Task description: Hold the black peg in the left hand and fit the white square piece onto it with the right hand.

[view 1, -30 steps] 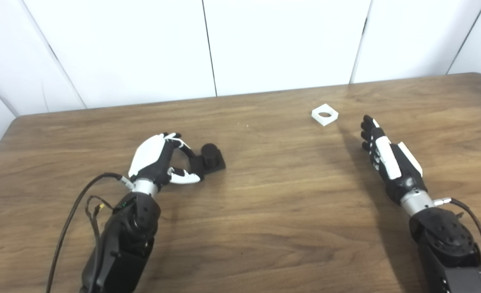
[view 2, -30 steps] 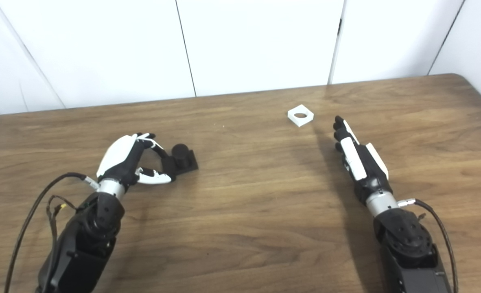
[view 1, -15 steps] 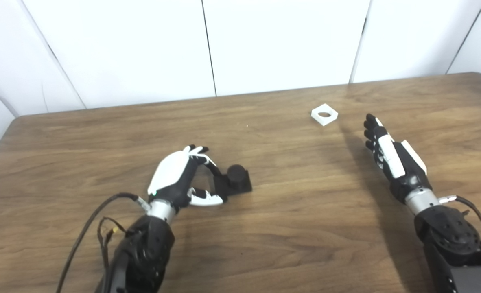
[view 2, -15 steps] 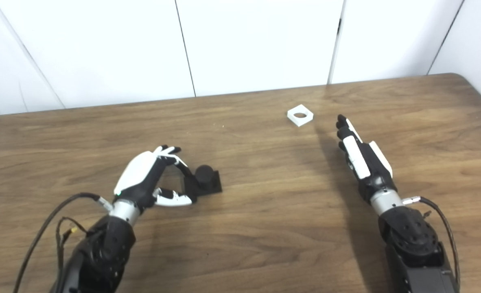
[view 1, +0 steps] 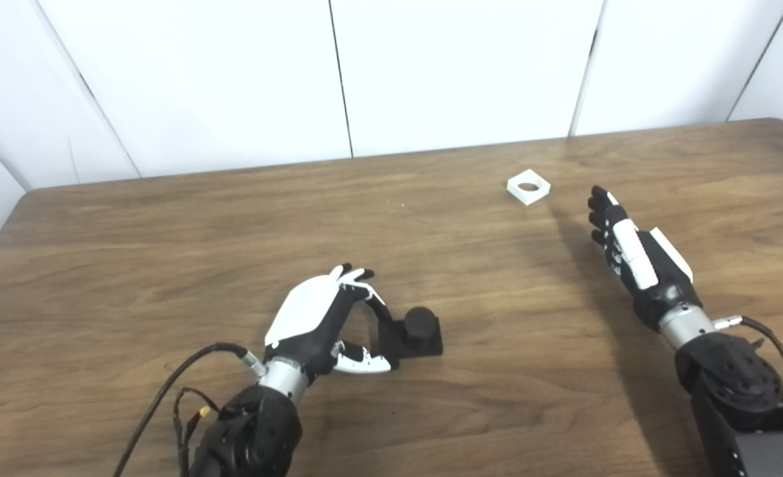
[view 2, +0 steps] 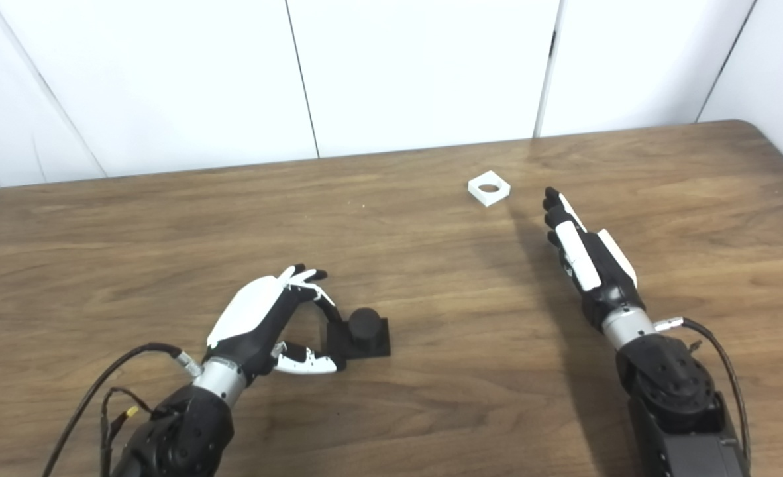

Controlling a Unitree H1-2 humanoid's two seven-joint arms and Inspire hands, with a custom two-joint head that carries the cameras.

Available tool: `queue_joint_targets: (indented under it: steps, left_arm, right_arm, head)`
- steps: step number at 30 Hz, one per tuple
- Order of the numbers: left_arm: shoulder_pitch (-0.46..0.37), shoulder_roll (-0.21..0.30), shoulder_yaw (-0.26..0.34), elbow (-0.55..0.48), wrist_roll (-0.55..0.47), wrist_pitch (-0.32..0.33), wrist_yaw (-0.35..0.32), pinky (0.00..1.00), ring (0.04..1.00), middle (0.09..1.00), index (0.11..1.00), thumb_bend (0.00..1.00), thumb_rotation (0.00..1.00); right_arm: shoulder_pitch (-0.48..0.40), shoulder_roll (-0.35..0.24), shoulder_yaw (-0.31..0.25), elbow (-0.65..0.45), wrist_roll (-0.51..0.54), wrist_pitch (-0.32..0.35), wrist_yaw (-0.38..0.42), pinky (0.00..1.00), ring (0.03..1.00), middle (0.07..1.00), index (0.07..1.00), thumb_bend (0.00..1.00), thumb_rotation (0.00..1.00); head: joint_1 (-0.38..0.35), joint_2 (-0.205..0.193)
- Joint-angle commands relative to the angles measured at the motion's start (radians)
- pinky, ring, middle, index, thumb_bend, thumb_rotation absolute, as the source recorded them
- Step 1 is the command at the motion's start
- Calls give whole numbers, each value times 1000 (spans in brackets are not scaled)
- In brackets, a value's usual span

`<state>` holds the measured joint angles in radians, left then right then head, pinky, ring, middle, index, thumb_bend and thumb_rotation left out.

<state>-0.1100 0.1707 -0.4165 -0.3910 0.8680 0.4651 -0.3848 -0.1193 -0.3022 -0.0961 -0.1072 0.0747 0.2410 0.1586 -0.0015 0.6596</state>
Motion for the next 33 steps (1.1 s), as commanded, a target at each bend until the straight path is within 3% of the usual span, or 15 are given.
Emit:
queue_joint_targets:
  steps: [1, 10, 24, 28, 33]
  left_arm:
    - [7, -6, 2, -37, 7, 2, -20, 810, 1000, 926, 494, 494, 72]
    - [32, -24, 2, -40, 42, 2, -57, 816, 1000, 922, 493, 492, 74]
    - [21, -42, 31, -11, 107, 1, -117, 850, 1000, 921, 490, 493, 70]
    - [19, -34, 28, 3, 110, -15, -94, 975, 997, 913, 489, 495, 68]
    - [11, -18, 4, 6, 170, -22, -105, 1000, 968, 890, 491, 497, 72]
  right_arm:
    - [-44, -18, -6, -37, 5, -14, 5, 1000, 1000, 1000, 1000, 617, 1000]
    - [-50, -24, -2, -40, -4, -3, 11, 1000, 1000, 1000, 1000, 647, 987]
    - [-60, -39, 5, -40, 4, 7, 36, 1000, 1000, 1000, 1000, 607, 1000]
    - [-60, -43, 4, -45, 8, 12, 42, 1000, 1000, 1000, 1000, 608, 1000]
    - [-61, -43, 2, -51, 8, 23, 43, 1000, 1000, 1000, 1000, 606, 998]
  head:
    - [-1, 1]
    - [4, 12]
    - [8, 15]
    - [10, 15]
    - [13, 17]
